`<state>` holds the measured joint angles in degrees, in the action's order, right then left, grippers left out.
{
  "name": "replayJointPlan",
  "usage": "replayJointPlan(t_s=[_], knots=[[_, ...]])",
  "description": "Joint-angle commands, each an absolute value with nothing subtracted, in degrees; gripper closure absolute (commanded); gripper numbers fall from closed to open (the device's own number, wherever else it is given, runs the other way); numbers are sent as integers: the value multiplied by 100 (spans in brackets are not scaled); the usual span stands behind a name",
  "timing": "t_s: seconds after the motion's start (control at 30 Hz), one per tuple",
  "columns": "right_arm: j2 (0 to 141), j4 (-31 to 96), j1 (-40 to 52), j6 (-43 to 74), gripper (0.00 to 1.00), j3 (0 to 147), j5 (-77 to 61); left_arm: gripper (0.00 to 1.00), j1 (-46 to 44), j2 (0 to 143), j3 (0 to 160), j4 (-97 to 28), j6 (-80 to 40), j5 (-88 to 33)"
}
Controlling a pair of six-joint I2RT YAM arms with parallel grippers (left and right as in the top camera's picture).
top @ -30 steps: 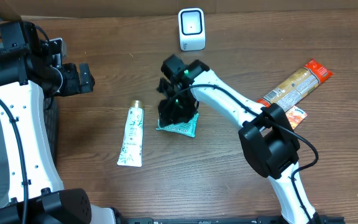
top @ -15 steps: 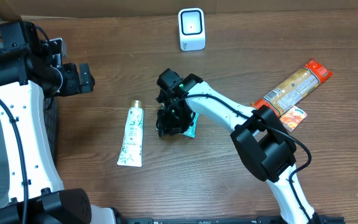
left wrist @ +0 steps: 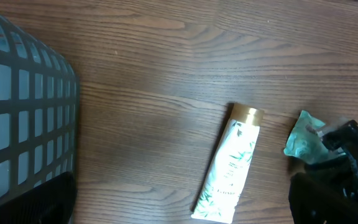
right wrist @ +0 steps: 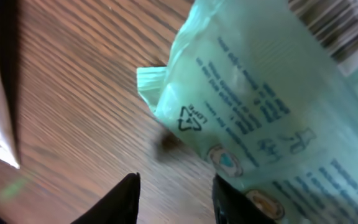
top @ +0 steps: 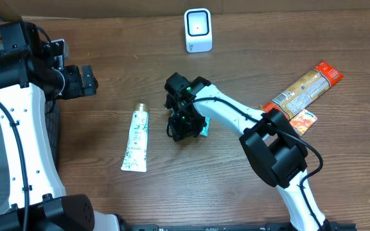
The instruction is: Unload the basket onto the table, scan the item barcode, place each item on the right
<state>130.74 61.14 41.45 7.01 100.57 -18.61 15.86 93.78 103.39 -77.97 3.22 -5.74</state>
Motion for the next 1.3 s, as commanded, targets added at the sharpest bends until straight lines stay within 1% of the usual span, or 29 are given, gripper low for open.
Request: replayJointPlan(t_s=[0.0, 0.13, 0.2, 0.43, 0.57, 0.63, 0.67, 0.8, 0.97, 1.1, 1.27], knots=[[13013, 6296, 3922, -56, 57, 10029, -751, 0, 1573, 9354, 10412, -7773, 410, -578], [13008, 6521, 3782, -97, 57, 10121, 43, 0, 1573, 9354, 10412, -7773, 410, -580], [12982, 6617, 3682, -311, 57, 10191, 34, 0, 1573, 9354, 10412, -7773, 410, -580], [12630, 6761, 3653, -301, 59, 10879, -270, 0, 1573, 9354, 10412, -7773, 410, -580], [12545, 6462, 3675, 54, 76, 11196, -617, 0, 1573, 9354, 10412, -7773, 410, -580], [12556, 6263, 3680, 220, 81, 11146, -615, 0, 1573, 9354, 10412, -7773, 410, -580], [12589, 6160, 3680, 305, 82, 11104, -613, 0, 1573, 9354, 10412, -7773, 410, -578], [12792, 6018, 3747, 318, 82, 11093, -657, 0, 1573, 9354, 10412, -7773, 410, -580], [13058, 5922, 3957, -51, 82, 11093, -631, 0, 1573, 9354, 10412, -7773, 410, -578], [13192, 5863, 4018, -84, 82, 11089, -257, 0, 1573, 9354, 10412, -7773, 410, -580], [13316, 5645, 4016, -353, 82, 11010, -257, 0, 1573, 9354, 10412, -7773, 410, -580]])
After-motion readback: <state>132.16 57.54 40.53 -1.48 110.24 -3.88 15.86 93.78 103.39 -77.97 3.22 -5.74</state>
